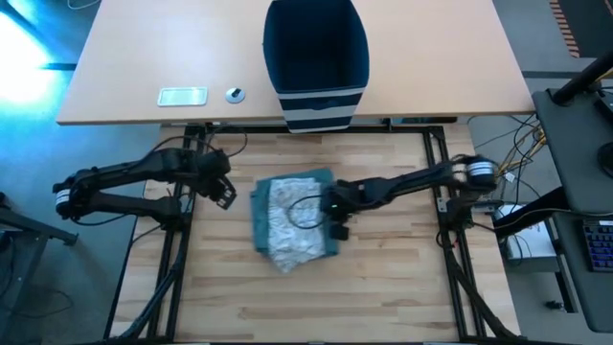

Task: Fold Laundry from Bin
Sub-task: Put the folded clothes into the laundry basket

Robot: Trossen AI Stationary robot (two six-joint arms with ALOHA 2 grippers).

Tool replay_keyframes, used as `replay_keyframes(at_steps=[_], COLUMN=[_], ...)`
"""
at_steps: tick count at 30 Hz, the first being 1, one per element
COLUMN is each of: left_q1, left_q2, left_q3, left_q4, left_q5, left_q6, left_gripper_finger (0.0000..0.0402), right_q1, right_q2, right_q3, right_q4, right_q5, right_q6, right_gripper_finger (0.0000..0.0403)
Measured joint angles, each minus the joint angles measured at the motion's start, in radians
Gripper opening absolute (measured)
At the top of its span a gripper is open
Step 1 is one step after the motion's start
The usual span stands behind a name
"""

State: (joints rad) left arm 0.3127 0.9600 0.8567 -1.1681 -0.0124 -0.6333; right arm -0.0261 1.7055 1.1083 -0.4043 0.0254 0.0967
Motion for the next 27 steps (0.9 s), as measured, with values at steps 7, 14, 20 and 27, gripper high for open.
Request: replay_keyframes(at_steps=[7, 14, 20, 27], left_q1=[0.0, 0.0, 0.005, 0.017], left_q2=[0.073, 0.139, 0.141, 0.153], left_q3=[0.0, -0.001, -0.001, -0.001], left_q4=[0.264, 0.451, 0.613, 0.647], left_q5=[-0.022, -0.022, -0.076, -0.083], left_q6=[0.008, -0.005, -0.03, 0.031], left_gripper_finger=[0.0, 0.0006, 0.0043, 0.0112], right_q1=[-0.004, 0.001, -0.068, -0.243], right_q2=[-0.294, -0.573, -0.685, -0.541], right_q3=[-0.217, -0.292, -0.15, 0.158], right_q4=[-0.278, -0.438, -0.411, -0.322], right_q5=[0.003, -0.032, 0.08, 0.117], right_q6=[0.049, 0.124, 0.112, -0.095], right_gripper_finger=[0.0007, 0.0026, 0.0107, 0.0219])
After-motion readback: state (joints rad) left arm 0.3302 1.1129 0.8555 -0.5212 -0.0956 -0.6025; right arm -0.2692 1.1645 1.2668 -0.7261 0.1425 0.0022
